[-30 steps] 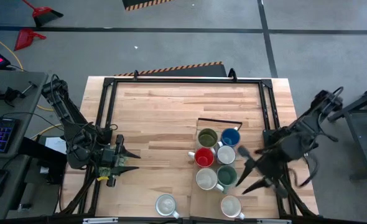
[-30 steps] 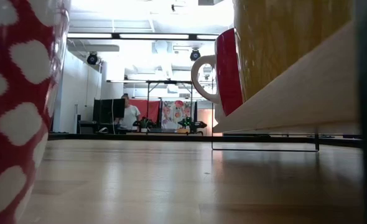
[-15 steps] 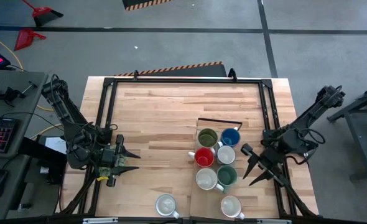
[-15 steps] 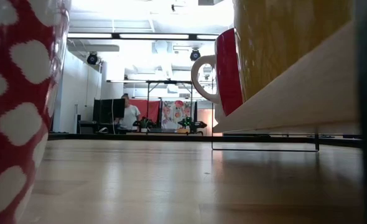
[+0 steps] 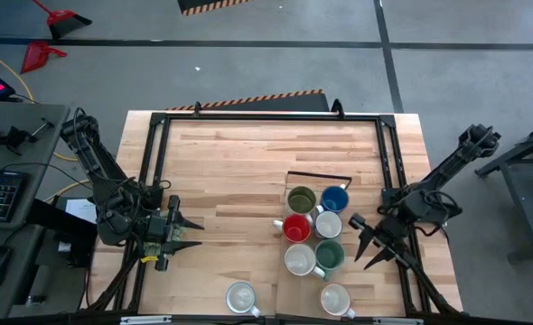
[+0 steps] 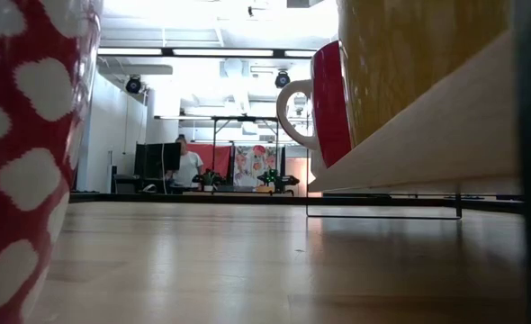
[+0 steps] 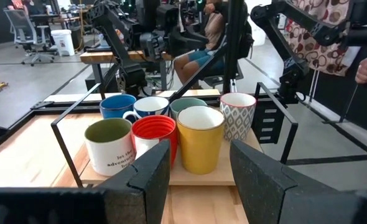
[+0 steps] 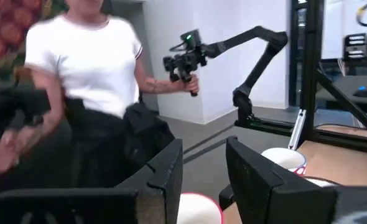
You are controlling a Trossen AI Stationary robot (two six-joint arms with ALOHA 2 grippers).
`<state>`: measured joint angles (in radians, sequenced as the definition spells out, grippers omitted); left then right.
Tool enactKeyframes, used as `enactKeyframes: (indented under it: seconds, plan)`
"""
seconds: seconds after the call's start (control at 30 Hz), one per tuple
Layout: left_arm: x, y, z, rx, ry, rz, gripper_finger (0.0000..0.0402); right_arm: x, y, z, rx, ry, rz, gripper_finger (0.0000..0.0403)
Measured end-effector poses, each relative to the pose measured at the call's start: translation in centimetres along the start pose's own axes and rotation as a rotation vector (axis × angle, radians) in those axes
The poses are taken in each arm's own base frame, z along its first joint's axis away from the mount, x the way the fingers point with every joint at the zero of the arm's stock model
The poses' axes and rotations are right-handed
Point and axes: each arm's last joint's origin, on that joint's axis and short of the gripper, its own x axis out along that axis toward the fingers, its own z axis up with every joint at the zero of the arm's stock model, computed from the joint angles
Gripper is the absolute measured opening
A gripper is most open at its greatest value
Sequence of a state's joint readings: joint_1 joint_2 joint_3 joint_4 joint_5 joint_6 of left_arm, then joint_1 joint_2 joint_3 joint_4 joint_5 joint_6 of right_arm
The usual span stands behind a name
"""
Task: Place coffee mugs
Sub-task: Put the red and white mug on the shelf
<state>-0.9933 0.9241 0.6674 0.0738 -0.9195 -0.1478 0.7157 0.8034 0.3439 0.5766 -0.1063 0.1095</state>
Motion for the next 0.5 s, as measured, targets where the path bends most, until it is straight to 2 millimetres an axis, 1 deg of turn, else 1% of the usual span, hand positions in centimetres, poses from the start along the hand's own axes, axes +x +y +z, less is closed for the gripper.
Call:
enactKeyframes:
  seconds: [0.1, 0.23, 0.37, 0.5]
  plan:
    - [0.1, 0.1, 0.0, -0.007, -0.001, 0.018, 0.0154, 0.0, 0.1, -0.4, -0.058, 0.035, 0.028, 0.0108]
    - [0.5, 0.5, 0.0, -0.068, 0.000, 0.030, 0.0154, 0.0, 0.1, -0.5, -0.059, 0.046, 0.029, 0.0108]
    - [0.7, 0.5, 0.0, -0.092, 0.015, -0.032, 0.0154, 0.0, 0.2, -0.5, -0.091, 0.049, 0.094, 0.0108]
    - [1.0, 0.7, 0.0, -0.095, 0.023, -0.062, 0.0154, 0.0, 0.1, -0.6, -0.053, 0.057, 0.046, 0.0108]
